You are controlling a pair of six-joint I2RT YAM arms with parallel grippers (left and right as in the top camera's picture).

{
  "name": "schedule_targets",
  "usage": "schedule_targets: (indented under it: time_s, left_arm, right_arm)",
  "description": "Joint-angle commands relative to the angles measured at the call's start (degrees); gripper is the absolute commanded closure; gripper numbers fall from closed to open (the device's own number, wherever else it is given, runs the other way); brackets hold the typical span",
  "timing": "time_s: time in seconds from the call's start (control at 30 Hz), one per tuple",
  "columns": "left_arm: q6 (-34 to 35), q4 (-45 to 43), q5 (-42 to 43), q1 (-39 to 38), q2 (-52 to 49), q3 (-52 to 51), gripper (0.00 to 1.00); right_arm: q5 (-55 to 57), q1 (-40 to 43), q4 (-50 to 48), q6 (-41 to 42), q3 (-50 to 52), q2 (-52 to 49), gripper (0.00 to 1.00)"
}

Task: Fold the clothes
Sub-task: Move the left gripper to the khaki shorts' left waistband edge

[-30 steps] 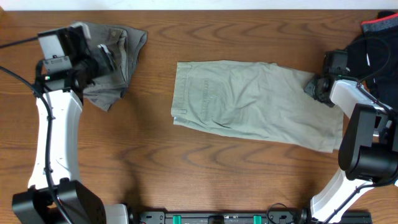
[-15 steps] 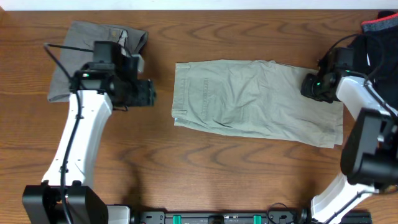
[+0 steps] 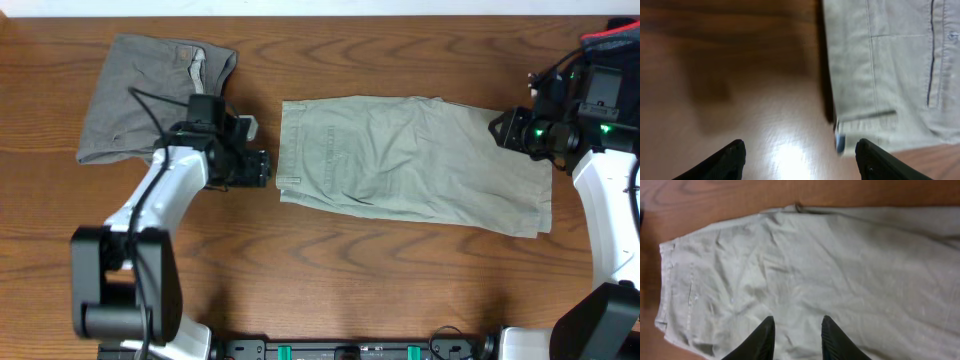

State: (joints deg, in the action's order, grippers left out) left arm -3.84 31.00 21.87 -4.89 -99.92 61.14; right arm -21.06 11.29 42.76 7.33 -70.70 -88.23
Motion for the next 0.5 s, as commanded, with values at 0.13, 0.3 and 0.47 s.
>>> schedule_targets:
  time_s: [0.13,0.3,0.47]
  left_arm:
    - [-2.6,-1.8,5.8,-2.8,-6.5,0.4,0.29]
    - [-3.4,-1.6,5.8,-3.3,-6.4,0.7,0.4]
    - [-5.2,-1.9,9.3,-3.3,-6.4,0.7,0.62]
  right_arm:
    - [-1.0,0.4,2.5,-0.6,-0.1,0.0,0.71]
    - [0.3,0.4,4.3,-0.6,0.1,-0.1,0.7]
    - [3.1,0.4,5.9,-0.5,0.8,-0.1,0.7]
